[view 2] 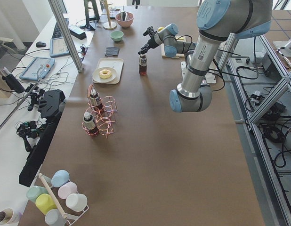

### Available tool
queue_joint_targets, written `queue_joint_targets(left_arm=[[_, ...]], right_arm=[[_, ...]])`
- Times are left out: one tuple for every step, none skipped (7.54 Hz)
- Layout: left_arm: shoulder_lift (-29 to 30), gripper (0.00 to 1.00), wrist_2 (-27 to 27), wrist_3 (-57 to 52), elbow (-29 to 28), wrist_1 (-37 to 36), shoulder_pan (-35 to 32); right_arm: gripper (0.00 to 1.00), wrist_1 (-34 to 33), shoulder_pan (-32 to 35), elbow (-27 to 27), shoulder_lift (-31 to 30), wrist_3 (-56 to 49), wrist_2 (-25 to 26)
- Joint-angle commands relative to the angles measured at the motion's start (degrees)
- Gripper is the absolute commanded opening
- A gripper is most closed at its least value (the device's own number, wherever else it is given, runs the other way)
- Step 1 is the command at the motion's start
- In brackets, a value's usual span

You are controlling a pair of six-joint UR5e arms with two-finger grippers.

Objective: Place tea on tray
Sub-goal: 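Set the tea bottle down beside the tray and withdraw the left gripper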

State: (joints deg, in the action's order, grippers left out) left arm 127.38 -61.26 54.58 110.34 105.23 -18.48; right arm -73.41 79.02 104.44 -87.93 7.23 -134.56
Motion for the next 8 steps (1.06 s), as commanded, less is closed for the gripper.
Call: queue_joint_targets(left_arm=[[-2.8,0.98,-18.3,5.0,6.9,2.9,-10.5],[-7.2,0.98,-27.5,4.9,8.4,2.6,-15.7],[-11.8,0.99,-31.3,4.6,10.0,2.5,-19.2],[-16.9,0.99,-34.6,3.8,10.6,2.4,-21.4],[-21.9,0.99,-39.3,0.5,11.2,2.3,-23.4],[-28.8,1.00,-44.1,-3.5,13.6,2.6,-26.5],[-34.2,1.00,-48.4,-8.5,15.8,2.8,-30.8],[-38.0,1.00,-52.1,-13.9,15.3,2.8,-34.4]], right_arm=[[0.99,-0.1,-2.5,0.3,5.0,7.3,-0.1],[0.99,-0.1,-5.4,0.4,8.8,12.3,0.6],[0.99,-0.1,-10.0,1.2,13.1,20.9,3.9],[0.99,-0.2,-16.8,3.6,16.8,30.6,9.9],[0.99,-0.8,-22.8,6.5,19.1,38.2,14.8],[0.99,-2.6,-27.6,10.2,21.1,45.1,17.4],[0.99,-9.1,-33.3,15.0,25.2,49.2,22.2],[0.99,-15.7,-39.3,15.6,31.1,49.5,28.7]])
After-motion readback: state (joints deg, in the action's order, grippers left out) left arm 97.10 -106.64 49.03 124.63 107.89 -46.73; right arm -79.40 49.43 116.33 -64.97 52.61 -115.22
